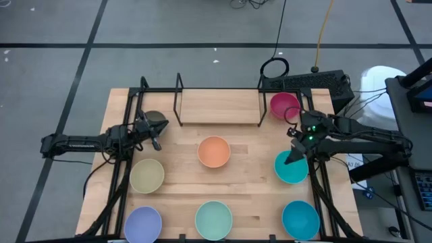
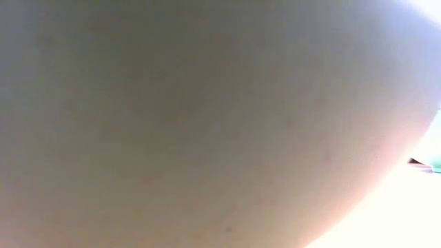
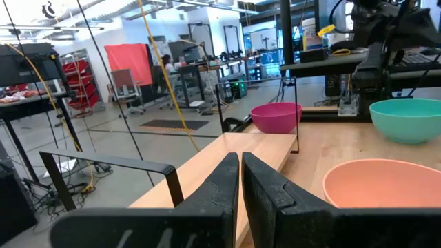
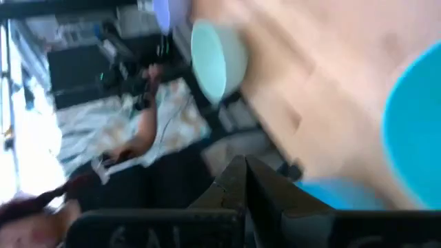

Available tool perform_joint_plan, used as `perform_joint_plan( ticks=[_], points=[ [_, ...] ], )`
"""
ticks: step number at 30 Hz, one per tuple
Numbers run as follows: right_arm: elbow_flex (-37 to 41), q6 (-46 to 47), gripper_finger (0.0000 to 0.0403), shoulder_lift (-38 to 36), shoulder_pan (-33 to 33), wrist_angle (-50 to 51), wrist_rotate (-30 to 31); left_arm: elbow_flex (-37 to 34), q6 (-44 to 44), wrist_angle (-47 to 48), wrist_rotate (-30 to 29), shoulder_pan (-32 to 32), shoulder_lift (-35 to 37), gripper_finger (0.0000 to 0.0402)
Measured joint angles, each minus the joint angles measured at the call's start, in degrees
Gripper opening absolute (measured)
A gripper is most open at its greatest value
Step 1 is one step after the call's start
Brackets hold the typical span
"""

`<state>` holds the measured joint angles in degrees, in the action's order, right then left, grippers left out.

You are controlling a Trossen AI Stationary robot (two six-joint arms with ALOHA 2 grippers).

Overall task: Place and stack bowls onto a shelf
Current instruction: Put the green bowl on the shelf

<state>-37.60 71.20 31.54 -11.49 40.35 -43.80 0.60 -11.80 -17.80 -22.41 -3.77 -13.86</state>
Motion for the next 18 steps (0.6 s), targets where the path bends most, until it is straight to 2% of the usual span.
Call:
perform_joint_plan(
  ticks=[10,14,18],
  points=[
    [0.0,-14.35,0.0013,0.85,-0.06,-8.44,18.74,0.02,0.0,0.0,0.0,0.0,0.0,0.0026],
    [0.0,-10.88,0.0013,1.62,-0.06,-9.23,25.99,0.02,-0.03,0.0,0.0,0.0,0.01,0.0026],
    [0.38,-10.96,0.0014,2.72,-0.06,-9.3,27.5,0.02,-1.13,-0.01,0.0,0.0,0.0,0.0026]
  ],
)
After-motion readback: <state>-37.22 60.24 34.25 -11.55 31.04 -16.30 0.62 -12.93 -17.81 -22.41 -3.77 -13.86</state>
